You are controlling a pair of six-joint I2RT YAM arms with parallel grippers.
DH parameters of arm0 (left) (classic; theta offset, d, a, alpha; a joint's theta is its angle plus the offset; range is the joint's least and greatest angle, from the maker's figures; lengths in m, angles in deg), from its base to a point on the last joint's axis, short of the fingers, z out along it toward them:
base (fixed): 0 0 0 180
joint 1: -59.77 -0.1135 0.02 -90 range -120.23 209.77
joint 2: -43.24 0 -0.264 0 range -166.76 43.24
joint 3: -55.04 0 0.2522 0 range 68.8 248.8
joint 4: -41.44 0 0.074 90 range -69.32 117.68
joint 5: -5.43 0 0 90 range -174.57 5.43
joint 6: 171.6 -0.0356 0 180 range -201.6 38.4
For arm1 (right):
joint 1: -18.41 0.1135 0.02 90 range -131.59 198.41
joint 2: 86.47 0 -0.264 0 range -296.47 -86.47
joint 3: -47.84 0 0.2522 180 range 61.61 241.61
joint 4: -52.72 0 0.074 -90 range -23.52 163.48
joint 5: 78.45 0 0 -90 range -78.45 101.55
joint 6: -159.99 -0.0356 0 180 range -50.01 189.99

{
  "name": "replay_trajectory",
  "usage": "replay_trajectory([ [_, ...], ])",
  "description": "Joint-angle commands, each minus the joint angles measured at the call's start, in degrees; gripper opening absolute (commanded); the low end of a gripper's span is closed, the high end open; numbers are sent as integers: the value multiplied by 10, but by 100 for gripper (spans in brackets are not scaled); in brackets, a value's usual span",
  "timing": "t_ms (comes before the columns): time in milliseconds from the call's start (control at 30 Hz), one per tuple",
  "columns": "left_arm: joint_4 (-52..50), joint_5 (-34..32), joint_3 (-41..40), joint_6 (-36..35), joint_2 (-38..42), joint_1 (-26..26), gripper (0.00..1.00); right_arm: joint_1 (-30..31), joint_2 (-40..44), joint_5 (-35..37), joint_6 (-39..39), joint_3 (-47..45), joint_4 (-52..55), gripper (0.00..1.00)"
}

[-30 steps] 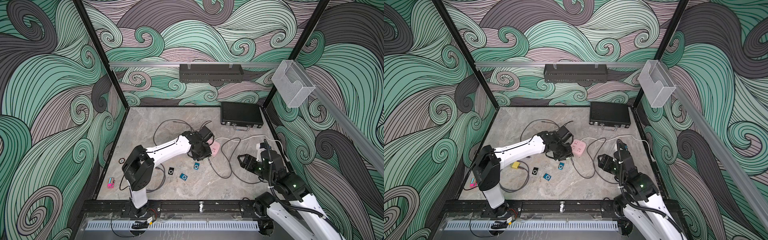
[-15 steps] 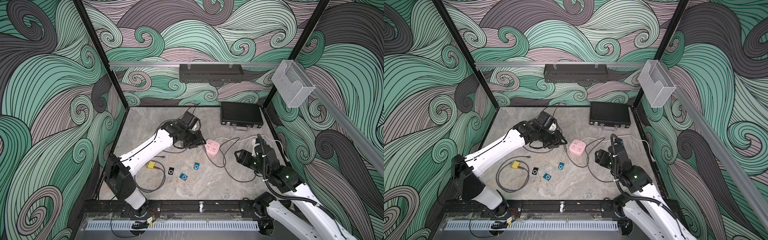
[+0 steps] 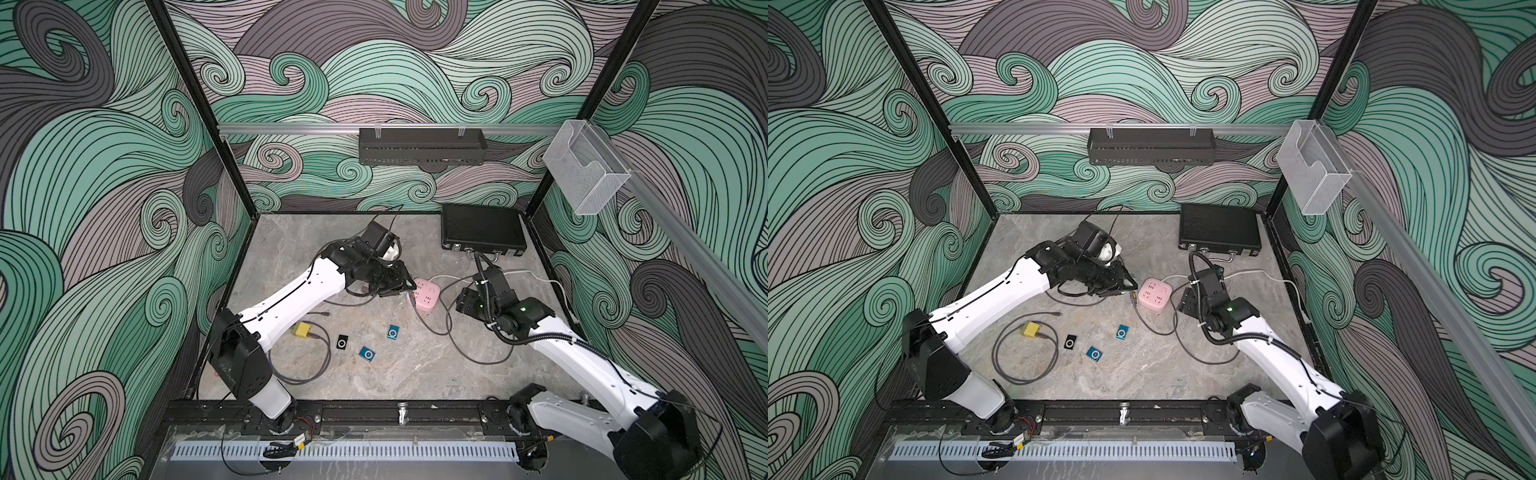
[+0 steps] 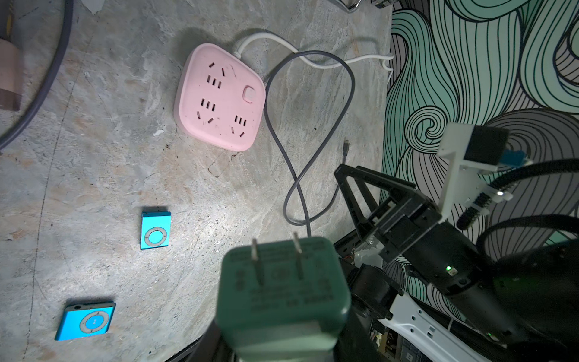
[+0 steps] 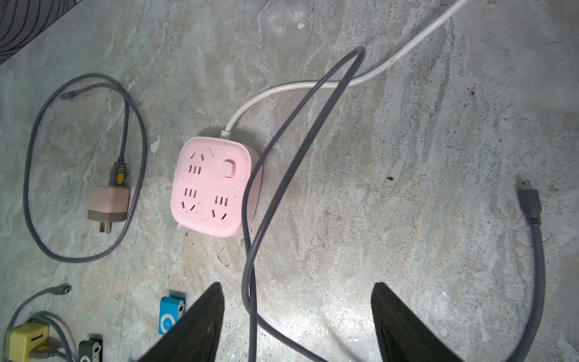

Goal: Charge mp3
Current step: Pick up the plug from the center of the board.

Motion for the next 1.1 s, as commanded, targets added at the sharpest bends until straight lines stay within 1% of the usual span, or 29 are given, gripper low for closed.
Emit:
replay_trajectory([
  [0, 15, 22, 17, -27, 6, -5, 28, -9, -45, 9, 5, 31, -34, 74],
  [67, 22, 27, 15, -33, 7, -5, 28, -15, -82, 3, 6, 43, -44, 72],
  [133, 26, 35, 16, -40, 9, -6, 28, -21, -117, -7, 6, 53, -51, 66],
  [300, 31, 36, 24, -58, 19, -11, 28, -25, -189, -14, 21, 84, -58, 43],
  [367, 33, 34, 26, -62, 23, -17, 28, -25, -207, -9, 30, 103, -51, 30],
  [467, 30, 34, 31, -69, 29, -29, 28, -25, -218, 3, 47, 133, -33, 14],
  [567, 18, 22, 36, -81, 37, -43, 28, -29, -211, 14, 66, 168, -3, 4],
  [667, 9, 1, 36, -92, 46, -59, 28, -38, -188, 19, 83, 191, 18, 0],
  [800, 9, -21, 32, -107, 56, -82, 28, -58, -154, 16, 100, 210, 29, 0],
  [1000, 1, -27, 32, -136, 73, -133, 28, -115, -117, -16, 105, 251, 33, 0],
  [1067, -12, -45, 30, -150, 84, -151, 28, -136, -113, -24, 108, 276, 41, 0],
])
